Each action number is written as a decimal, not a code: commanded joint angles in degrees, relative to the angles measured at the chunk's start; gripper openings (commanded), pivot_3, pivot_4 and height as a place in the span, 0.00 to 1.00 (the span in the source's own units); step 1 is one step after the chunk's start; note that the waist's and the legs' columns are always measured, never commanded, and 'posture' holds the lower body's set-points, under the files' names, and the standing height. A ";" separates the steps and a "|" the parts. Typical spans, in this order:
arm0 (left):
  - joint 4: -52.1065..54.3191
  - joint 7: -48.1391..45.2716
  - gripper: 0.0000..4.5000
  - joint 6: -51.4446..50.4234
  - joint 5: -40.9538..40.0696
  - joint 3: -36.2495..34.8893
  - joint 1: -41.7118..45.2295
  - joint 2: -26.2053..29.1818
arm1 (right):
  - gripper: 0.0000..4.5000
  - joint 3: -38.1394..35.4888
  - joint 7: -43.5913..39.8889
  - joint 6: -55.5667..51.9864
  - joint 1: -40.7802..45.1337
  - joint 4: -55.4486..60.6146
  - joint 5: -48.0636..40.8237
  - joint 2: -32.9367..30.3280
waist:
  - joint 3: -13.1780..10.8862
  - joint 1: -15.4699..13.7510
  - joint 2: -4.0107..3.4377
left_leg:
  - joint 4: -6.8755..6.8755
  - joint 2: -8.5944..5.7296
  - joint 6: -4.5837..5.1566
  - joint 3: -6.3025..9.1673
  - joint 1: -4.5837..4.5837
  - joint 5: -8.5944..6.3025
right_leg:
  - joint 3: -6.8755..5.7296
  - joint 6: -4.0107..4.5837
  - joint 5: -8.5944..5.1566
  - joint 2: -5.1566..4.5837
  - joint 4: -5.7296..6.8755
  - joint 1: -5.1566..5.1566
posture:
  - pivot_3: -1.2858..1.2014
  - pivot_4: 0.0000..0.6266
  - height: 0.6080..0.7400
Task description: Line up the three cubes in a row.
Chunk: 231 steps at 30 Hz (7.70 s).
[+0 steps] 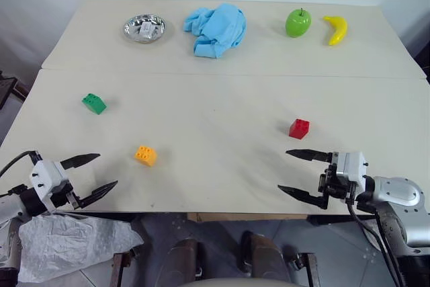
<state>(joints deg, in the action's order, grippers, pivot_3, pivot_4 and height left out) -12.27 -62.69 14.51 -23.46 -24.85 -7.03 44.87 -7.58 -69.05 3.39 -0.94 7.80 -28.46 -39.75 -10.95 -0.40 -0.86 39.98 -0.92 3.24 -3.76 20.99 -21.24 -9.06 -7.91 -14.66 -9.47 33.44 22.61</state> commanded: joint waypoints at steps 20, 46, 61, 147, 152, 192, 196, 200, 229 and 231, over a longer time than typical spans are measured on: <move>18.25 -2.43 0.98 -22.13 -9.53 18.83 21.94 -3.93 | 1.00 -22.04 9.41 3.11 -11.66 -9.91 0.11 -1.51 | 0.09 -0.65 -0.15 | -0.01 -0.01 0.03 -0.20 -0.15 0.04 | 0.14 -0.02 0.01 0.19 0.02 -0.12 | 0.52 0.24 1.00; 18.74 -1.09 1.00 -20.19 -7.12 15.07 16.93 -4.93 | 0.63 10.36 -17.78 11.17 51.18 -66.70 21.25 -1.63 | 0.02 0.61 -0.16 | 0.12 0.02 0.06 -0.02 0.16 0.07 | 0.01 -0.02 0.01 0.10 -0.01 0.02 | 0.52 0.24 1.00; 19.04 -1.31 1.00 -20.27 -6.36 15.42 15.47 -4.98 | 0.34 15.70 -22.16 8.08 56.48 -60.82 22.31 8.82 | 0.02 1.54 -0.17 | 0.13 0.03 0.04 0.07 0.12 0.08 | -0.01 -0.02 0.01 0.12 0.01 -0.01 | 0.52 0.24 1.00; -59.87 12.60 0.33 -5.95 13.52 7.02 57.16 3.32 | 1.00 1.69 -0.99 -5.50 12.33 2.32 -5.71 5.14 | 0.11 0.51 0.25 | 0.08 -0.25 0.12 -0.15 0.01 -0.05 | -0.19 -0.01 0.00 0.06 0.19 0.06 | 0.52 0.24 1.00; -52.82 -5.35 0.33 -3.81 10.53 8.43 61.22 0.74 | 1.00 -0.69 -1.69 -5.92 11.59 2.05 -6.17 3.23 | 0.08 0.03 0.30 | 0.14 -0.24 0.16 -0.12 0.11 -0.03 | -0.22 -0.01 0.00 0.03 0.18 0.07 | 0.52 0.24 1.00; -31.71 -11.30 0.41 -12.53 21.77 38.11 64.02 -25.23 | 1.00 -8.23 -7.67 -5.26 4.10 -6.55 -5.94 -0.72 | 0.05 -1.21 0.36 | 0.62 -0.14 0.29 -0.07 0.23 0.00 | -0.20 -0.15 0.07 0.01 0.18 -0.07 | 0.52 0.24 1.00; -30.73 -12.84 0.68 -12.71 19.73 36.38 64.17 -25.25 | 1.00 -8.08 -7.66 -5.49 4.32 -6.55 -6.00 -0.65 | 0.05 -1.14 0.36 | 0.62 -0.14 0.29 -0.08 0.23 0.00 | -0.20 -0.15 0.07 0.01 0.19 -0.06 | 0.52 0.24 1.00; -30.12 -14.25 0.96 -9.98 16.79 32.94 64.38 -23.81 | 1.00 -8.05 -7.09 -6.94 5.11 -5.95 -7.48 0.11 | 0.05 -1.08 0.36 | 0.64 -0.13 0.29 -0.06 0.23 0.00 | -0.19 -0.15 0.07 0.01 0.19 -0.06 | 0.52 0.24 1.00; 9.51 10.81 1.00 -10.13 -6.97 -19.77 -11.86 -16.20 | 1.00 7.38 -2.70 -13.11 18.72 5.97 -8.16 9.44 | 0.04 -1.16 0.30 | 0.78 -0.04 -0.05 0.20 0.12 -0.26 | -0.03 -0.08 0.04 -0.09 0.22 -0.10 | 0.52 0.24 1.00; 11.54 11.39 1.00 -10.54 -7.63 -19.01 -12.74 -16.70 | 1.00 7.39 -3.13 -12.80 18.65 5.67 -7.96 9.29 | 0.04 -1.24 0.30 | 0.80 -0.04 -0.10 0.22 0.12 -0.37 | -0.02 -0.08 0.04 -0.11 0.23 -0.12 | 0.52 0.24 1.00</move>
<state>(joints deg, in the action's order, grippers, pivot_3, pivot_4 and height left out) -4.42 -51.94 3.26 -29.32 -43.74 -19.35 27.87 0.15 -71.79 -10.08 17.69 12.69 -35.81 -30.26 -10.90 -1.64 -0.56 40.80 -0.97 3.13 -3.54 21.12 -21.66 -9.06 -7.98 -14.62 -9.59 33.67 22.49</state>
